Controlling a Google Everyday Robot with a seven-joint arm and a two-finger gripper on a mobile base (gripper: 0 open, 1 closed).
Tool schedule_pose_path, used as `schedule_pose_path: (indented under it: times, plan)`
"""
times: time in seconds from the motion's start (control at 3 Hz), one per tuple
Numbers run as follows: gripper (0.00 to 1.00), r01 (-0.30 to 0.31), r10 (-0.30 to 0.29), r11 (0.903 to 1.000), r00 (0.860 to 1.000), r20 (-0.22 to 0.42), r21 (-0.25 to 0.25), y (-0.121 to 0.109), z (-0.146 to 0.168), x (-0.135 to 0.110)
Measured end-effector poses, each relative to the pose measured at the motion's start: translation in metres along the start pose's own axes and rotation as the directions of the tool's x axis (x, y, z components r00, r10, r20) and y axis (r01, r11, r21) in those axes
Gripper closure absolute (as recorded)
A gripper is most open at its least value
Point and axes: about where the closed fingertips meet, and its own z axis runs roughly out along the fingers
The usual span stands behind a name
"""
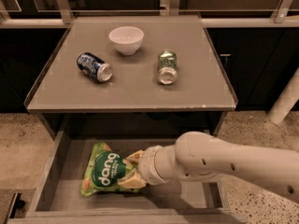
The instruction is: Pick green rice chip bag from top drawer and place on counter
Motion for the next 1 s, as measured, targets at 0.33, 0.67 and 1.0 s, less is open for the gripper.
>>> schedule_pose_path:
  times: [0.33,0.67,1.0]
  plan:
    - [1.00,0.026,-0.025,0.9975,1.000,-0.008,0.066,0.009,-0.051,-0.029]
    - [1.00,0.090,-0.087,0.9888,0.996,-0.030,0.119,0.003,-0.102,-0.076]
    - [1.00,0.181,-0.178,0.9765,0.983,-0.035,0.116,-0.024,-0.136,-0.132]
